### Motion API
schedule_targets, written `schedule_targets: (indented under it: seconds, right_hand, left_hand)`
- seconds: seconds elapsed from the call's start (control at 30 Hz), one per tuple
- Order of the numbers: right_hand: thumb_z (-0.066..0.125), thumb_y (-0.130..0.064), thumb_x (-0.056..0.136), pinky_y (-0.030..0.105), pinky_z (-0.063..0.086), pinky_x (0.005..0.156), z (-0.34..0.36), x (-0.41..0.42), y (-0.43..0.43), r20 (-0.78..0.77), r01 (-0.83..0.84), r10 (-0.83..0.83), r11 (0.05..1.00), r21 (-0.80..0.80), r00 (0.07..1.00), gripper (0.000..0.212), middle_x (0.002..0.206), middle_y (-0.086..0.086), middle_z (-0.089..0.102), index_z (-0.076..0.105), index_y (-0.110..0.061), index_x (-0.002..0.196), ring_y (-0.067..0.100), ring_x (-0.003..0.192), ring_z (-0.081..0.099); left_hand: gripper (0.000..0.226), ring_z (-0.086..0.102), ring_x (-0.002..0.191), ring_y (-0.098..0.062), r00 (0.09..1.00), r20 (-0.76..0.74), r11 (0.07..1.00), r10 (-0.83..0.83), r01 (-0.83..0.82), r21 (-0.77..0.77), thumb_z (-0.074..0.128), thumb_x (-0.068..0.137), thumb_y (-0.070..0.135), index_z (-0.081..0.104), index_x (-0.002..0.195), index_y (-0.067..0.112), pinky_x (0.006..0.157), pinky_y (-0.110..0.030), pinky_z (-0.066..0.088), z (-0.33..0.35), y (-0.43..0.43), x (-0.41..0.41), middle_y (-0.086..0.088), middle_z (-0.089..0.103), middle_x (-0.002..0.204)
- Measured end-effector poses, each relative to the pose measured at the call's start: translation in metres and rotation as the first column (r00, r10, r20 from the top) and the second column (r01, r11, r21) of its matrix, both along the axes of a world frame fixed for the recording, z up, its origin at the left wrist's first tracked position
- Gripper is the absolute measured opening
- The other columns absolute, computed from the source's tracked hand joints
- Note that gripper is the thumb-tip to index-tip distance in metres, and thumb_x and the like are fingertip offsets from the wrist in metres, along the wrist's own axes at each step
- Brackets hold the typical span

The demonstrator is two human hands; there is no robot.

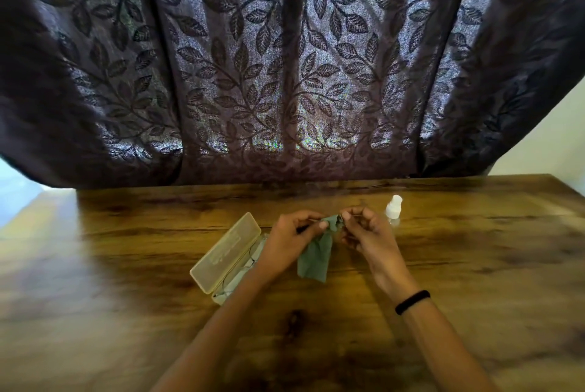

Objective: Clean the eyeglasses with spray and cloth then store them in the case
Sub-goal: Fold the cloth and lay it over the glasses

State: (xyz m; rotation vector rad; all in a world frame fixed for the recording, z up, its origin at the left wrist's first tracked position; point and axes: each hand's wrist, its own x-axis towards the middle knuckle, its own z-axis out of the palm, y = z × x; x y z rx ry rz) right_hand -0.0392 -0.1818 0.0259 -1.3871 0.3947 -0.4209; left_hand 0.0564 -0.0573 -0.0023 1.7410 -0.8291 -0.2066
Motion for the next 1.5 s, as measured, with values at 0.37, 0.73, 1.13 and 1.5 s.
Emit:
schedule_targets:
  seconds: [0.37, 0.73, 1.13, 1.5]
  right_hand:
    - [0.050, -0.011, 0.091, 0.014, 0.047, 0.048, 0.015, -0.004, -0.002, 0.058, 0.093, -0.095, 0.995, 0.027, 0.994, 0.009, 0.075, 0.003, 0.055, 0.058, -0.008, 0.088, 0.013, 0.063, 0.051]
    - [0.054, -0.008, 0.090, 0.015, 0.048, 0.043, 0.022, -0.005, -0.013, 0.075, 0.123, -0.104, 0.937, -0.328, 0.992, 0.014, 0.066, 0.007, 0.059, 0.062, -0.002, 0.099, -0.001, 0.044, 0.052]
    - [0.056, -0.014, 0.087, 0.022, 0.056, 0.051, 0.019, -0.017, -0.024, 0.102, 0.097, -0.078, 0.977, -0.192, 0.992, 0.012, 0.071, 0.000, 0.069, 0.066, -0.007, 0.089, 0.009, 0.055, 0.066]
    - [0.060, -0.027, 0.076, 0.024, 0.057, 0.054, 0.031, -0.021, -0.013, 0.192, 0.021, -0.008, 0.998, -0.066, 0.981, 0.017, 0.072, 0.001, 0.071, 0.067, -0.012, 0.083, 0.016, 0.059, 0.067]
  left_hand:
    - [0.012, 0.060, 0.069, -0.004, 0.958, -0.218, 0.946, 0.185, -0.233, -0.224, 0.055, 0.089, 0.009, 0.067, 0.088, 0.009, 0.064, -0.022, 0.047, 0.014, 0.015, -0.002, -0.001, 0.067, 0.076]
    - [0.016, 0.056, 0.071, -0.005, 0.949, -0.157, 0.954, 0.273, -0.288, -0.084, 0.052, 0.092, 0.011, 0.065, 0.091, 0.001, 0.063, -0.024, 0.042, 0.023, 0.024, 0.004, 0.000, 0.061, 0.075]
    - [0.011, 0.065, 0.060, -0.001, 0.904, -0.419, 0.984, 0.079, -0.138, -0.113, 0.047, 0.092, 0.000, 0.056, 0.099, -0.001, 0.049, -0.010, 0.047, 0.026, 0.024, -0.007, -0.009, 0.060, 0.082]
    - [0.057, 0.059, 0.083, -0.016, 0.937, 0.230, 0.961, 0.263, -0.275, 0.024, 0.085, 0.059, 0.014, 0.055, 0.108, 0.008, 0.076, -0.027, 0.051, 0.008, 0.019, -0.006, 0.000, 0.062, 0.097]
